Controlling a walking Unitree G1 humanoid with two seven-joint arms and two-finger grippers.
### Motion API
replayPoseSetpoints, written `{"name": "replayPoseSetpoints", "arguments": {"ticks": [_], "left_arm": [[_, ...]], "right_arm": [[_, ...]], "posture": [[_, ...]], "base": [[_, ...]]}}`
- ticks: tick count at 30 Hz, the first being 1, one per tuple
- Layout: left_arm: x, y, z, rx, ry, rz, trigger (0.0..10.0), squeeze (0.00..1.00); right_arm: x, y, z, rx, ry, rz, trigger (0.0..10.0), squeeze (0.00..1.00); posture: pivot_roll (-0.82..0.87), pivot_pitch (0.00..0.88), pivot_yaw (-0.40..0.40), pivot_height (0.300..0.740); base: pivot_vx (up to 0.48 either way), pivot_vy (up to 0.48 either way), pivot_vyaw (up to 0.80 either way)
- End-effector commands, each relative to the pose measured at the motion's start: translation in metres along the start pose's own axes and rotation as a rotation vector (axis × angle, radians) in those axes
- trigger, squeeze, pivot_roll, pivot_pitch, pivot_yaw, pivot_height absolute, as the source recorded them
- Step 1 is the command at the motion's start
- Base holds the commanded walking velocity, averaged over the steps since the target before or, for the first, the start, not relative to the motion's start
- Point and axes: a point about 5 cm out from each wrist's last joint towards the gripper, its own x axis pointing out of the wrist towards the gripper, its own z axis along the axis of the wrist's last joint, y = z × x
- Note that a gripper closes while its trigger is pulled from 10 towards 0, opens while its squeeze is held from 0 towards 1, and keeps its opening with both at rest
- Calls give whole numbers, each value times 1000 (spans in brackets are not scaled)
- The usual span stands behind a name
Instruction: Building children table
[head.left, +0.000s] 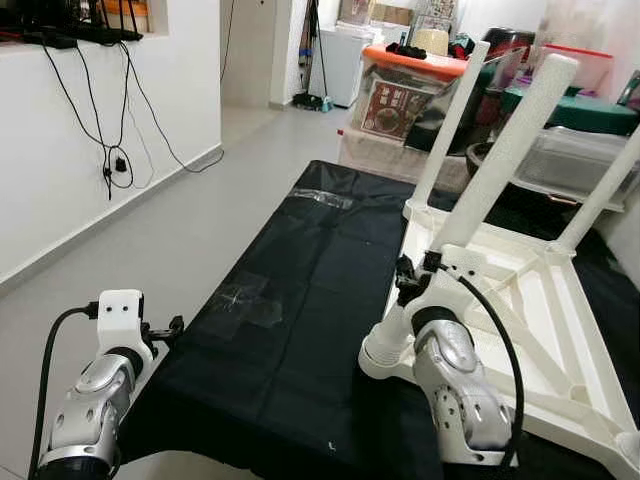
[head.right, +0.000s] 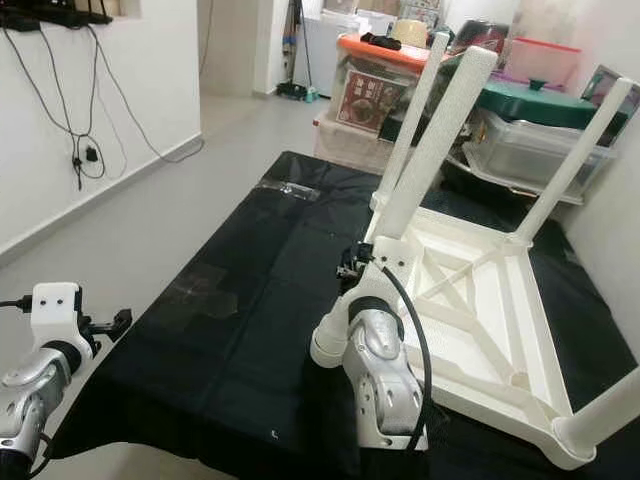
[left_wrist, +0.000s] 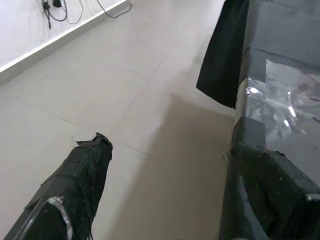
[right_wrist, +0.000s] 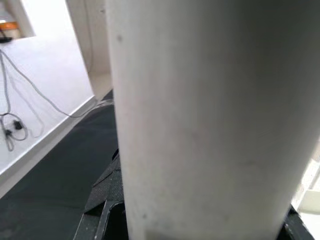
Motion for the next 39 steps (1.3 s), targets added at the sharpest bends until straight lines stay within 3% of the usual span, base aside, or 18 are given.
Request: {"name": "replayPoseSetpoints", "arguments": {"ticks": [1, 6, 7, 13, 17, 18, 26, 28, 31, 37, 38, 39], "left_arm": [[3, -4, 0, 10, 1, -14, 10000, 0], [5, -6, 0, 9, 2, -18, 10000, 0], [5, -7, -1, 6, 1, -19, 10000, 0], [5, -7, -2, 1, 0, -13, 10000, 0], [0, -6, -9, -10, 8, 0, 10000, 0], [0, -6, -9, -10, 8, 0, 10000, 0], [-2, -3, -9, -16, 7, 11, 10000, 0], [-2, -2, -9, -18, 8, 13, 10000, 0], [-1, -5, -9, -27, 8, 7, 10000, 0], [-1, -6, -9, -32, 8, 4, 10000, 0], [-1, -6, -10, -34, 9, 4, 10000, 0], [-2, -6, -11, -37, 12, 5, 10000, 0]], "right_arm": [[0, -1, -19, -22, 109, 123, 0, 0], [5, 0, -21, -102, 128, 252, 0, 0], [8, 0, -25, -160, 165, 351, 0, 0], [9, 1, -28, -218, 192, 461, 0, 0], [13, 5, -41, -295, 236, 676, 0, 0], [13, 5, -41, -295, 236, 676, 0, 0], [4, 8, -50, -344, 248, 918, 0, 0], [0, 7, -51, -414, 279, 1029, 0, 0], [3, 7, -44, -448, 289, 1089, 0, 0], [5, 9, -41, -441, 284, 1091, 0, 0], [8, 11, -40, -406, 274, 1078, 0, 0], [14, 13, -41, -381, 259, 974, 0, 0]], "posture": [[135, 0, -105, 740], [136, 0, -114, 740], [140, 0, -126, 740], [146, 0, -138, 740], [167, 0, -168, 740], [167, 0, -168, 740], [181, 0, -179, 740], [173, 0, -180, 740], [173, 0, -180, 740], [171, 0, -180, 740], [171, 0, -181, 740], [171, 0, -180, 740]], "base": [[0, 0, 0], [0, 0, 0], [0, 0, 0], [0, 0, 0], [0, 0, 0], [0, 0, 0], [0, 0, 0], [0, 0, 0], [0, 0, 0], [0, 0, 0], [0, 0, 0], [0, 0, 0]]}}
